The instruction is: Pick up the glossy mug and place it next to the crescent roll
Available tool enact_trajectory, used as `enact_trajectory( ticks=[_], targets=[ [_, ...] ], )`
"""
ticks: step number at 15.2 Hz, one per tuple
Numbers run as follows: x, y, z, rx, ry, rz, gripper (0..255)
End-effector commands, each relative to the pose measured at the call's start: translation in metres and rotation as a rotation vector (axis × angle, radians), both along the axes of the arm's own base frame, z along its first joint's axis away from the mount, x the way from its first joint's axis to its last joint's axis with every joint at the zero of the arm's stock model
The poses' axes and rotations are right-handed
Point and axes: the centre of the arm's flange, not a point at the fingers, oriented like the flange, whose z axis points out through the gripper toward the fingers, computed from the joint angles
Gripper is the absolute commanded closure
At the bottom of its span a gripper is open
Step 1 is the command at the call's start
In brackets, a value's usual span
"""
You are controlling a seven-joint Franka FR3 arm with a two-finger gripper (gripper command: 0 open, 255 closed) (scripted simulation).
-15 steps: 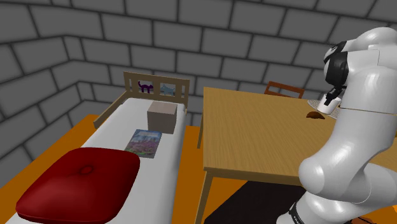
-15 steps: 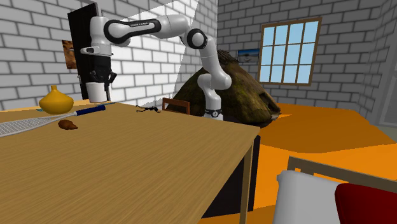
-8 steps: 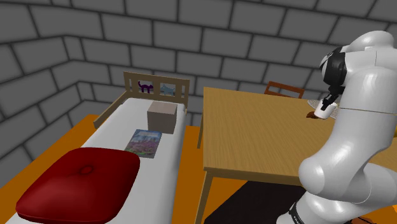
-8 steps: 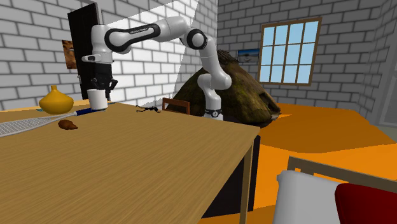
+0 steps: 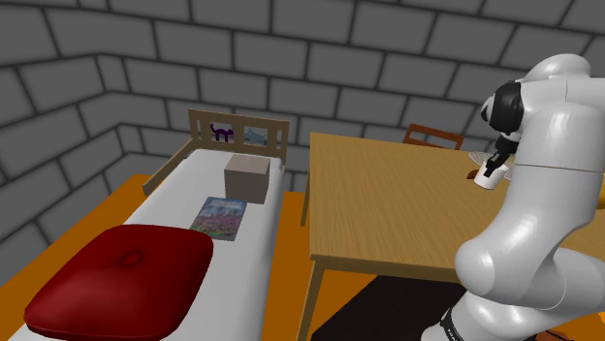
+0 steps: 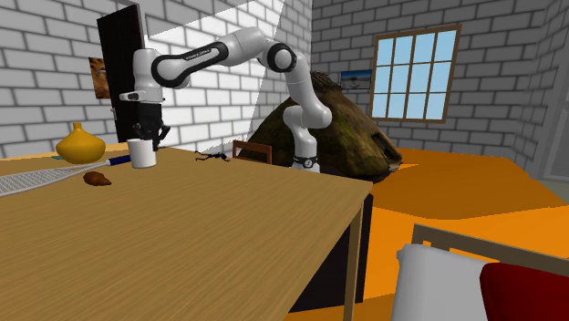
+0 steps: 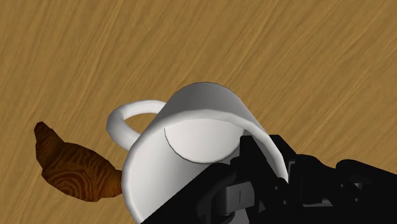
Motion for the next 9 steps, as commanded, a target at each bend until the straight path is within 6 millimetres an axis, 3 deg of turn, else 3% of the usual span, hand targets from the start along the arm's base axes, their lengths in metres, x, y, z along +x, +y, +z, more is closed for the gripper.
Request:
enact_trajectory(
  ticks=[1, 6, 9],
  targets=[
    [0.000, -0.001, -0.011, -0.001, 0.000, 0.000, 255],
    [0.000, -0.001, -0.037, -0.001, 0.000, 0.000, 255],
    [0.000, -0.001, -0.037, -0.001, 0.000, 0.000, 255]
  ],
)
